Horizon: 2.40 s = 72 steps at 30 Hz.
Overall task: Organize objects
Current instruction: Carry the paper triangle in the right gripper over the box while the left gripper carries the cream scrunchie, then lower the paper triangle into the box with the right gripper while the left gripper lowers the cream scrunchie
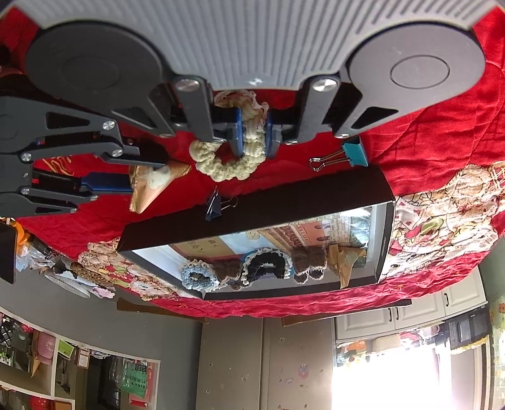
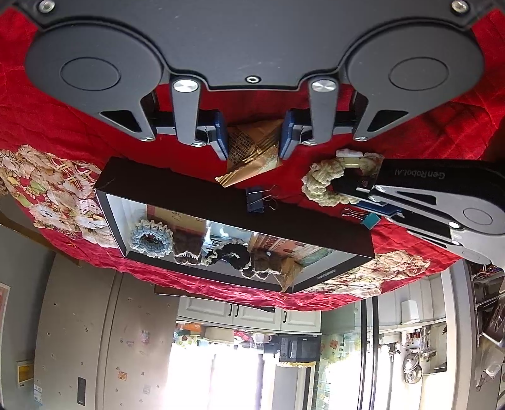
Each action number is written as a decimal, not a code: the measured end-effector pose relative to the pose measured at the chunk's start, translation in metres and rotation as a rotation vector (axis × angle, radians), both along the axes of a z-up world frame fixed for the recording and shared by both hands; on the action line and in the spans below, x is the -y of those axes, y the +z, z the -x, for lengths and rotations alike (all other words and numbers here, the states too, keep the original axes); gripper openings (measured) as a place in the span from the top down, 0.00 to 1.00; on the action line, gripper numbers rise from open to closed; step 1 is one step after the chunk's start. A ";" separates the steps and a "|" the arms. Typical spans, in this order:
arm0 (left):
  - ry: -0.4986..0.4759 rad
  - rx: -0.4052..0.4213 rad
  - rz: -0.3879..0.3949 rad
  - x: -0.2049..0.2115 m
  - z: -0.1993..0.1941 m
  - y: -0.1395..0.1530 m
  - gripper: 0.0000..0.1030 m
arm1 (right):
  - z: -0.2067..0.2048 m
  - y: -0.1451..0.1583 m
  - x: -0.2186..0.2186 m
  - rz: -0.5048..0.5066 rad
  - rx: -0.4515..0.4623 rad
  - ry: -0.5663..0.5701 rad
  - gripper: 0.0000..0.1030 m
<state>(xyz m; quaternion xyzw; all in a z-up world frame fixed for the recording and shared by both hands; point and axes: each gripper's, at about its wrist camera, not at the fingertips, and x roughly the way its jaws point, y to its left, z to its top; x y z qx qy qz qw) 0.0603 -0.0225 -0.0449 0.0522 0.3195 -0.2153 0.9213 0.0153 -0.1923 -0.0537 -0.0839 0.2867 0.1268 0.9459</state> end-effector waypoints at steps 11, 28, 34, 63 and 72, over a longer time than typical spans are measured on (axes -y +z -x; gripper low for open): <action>0.005 0.027 0.009 -0.002 0.004 0.012 0.84 | 0.004 0.007 0.002 -0.015 0.014 0.009 0.70; 0.028 0.068 0.029 -0.007 0.002 0.031 0.84 | 0.004 0.029 0.008 -0.070 0.048 0.019 0.70; 0.057 0.102 0.030 -0.013 -0.009 0.045 0.84 | -0.002 0.046 0.015 -0.110 0.087 0.006 0.70; 0.252 0.056 0.064 -0.025 -0.116 0.028 0.84 | -0.132 0.040 0.022 -0.170 0.076 -0.121 0.70; 0.275 0.033 0.071 -0.028 -0.129 0.018 0.84 | -0.150 0.020 0.023 -0.173 0.046 -0.143 0.70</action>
